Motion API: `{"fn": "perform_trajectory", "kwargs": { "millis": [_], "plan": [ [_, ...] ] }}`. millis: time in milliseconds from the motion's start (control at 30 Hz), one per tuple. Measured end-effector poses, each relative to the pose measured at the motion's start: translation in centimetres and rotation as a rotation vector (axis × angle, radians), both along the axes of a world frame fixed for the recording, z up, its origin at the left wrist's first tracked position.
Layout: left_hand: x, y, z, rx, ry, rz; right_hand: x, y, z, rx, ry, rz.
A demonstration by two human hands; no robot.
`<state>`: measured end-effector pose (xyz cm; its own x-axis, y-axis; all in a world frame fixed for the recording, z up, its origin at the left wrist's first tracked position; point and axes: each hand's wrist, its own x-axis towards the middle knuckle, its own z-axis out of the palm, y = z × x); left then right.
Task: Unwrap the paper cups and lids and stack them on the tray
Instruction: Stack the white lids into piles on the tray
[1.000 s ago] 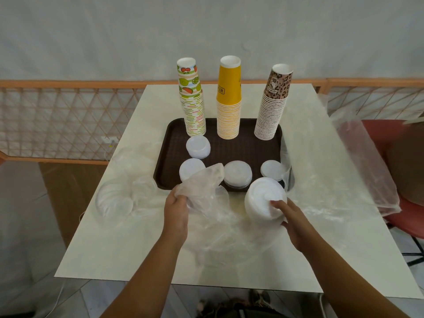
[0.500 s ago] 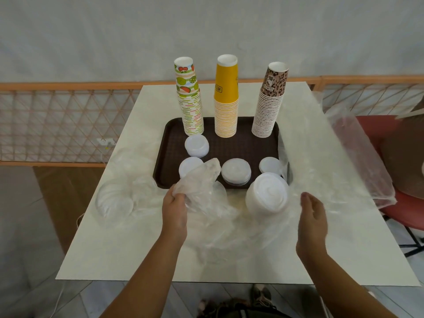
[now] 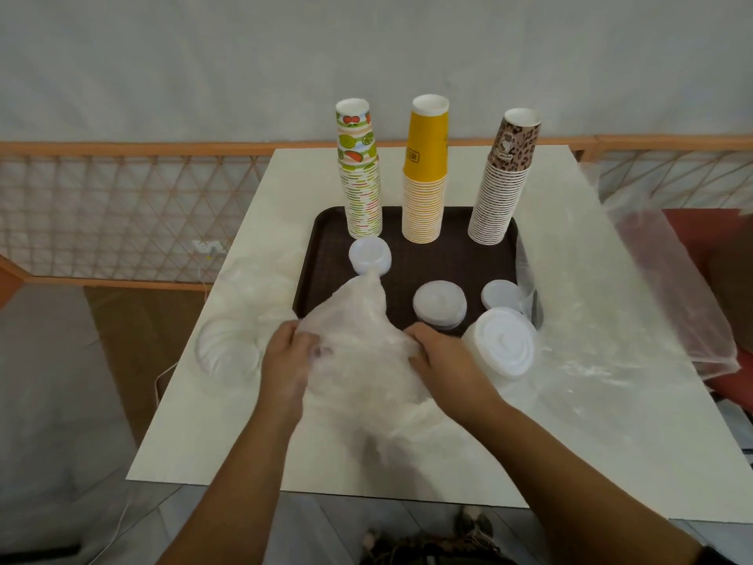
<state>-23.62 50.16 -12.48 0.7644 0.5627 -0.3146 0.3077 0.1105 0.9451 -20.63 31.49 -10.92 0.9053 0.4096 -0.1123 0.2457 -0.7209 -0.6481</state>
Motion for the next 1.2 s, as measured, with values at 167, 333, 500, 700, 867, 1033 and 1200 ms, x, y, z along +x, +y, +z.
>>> {"fn": "perform_trajectory", "kwargs": {
  "millis": [167, 333, 500, 700, 867, 1033, 1200],
  "plan": [
    [-1.4, 0.2, 2.3, 1.165, -0.103, -0.656, 1.0, 1.8, 2.1, -0.189, -0.064, 0.199],
    [-0.2, -2.4, 1.3, 1.052, -0.038, -0.659, 0.5, 3.5, 3.5, -0.159, -0.122, 0.279],
    [0.3, 1.8, -1.9, 1.564, -0.278, -0.764, 0.9, -0.1, 3.4, -0.115, -0.098, 0.173],
    [-0.2, 4.2, -6.5, 1.657, -0.033, -0.874, -0.7, 0.4, -4.9, -0.182, -0.001, 0.094],
    [-0.8, 3.7, -8.3, 1.759, 0.008, -1.004, -0.4, 0.5, -8.7, -0.331, 0.062, 0.15],
    [0.7, 3.9, -7.4, 1.785, -0.004, -0.681, 2.1, 1.9, -7.9, -0.242, -0.06, 0.033],
    [1.2, 3.7, -9.1, 1.76, -0.051, -0.784, 3.6, 3.0, -8.4, -0.249, -0.003, 0.071]
  ]
}}
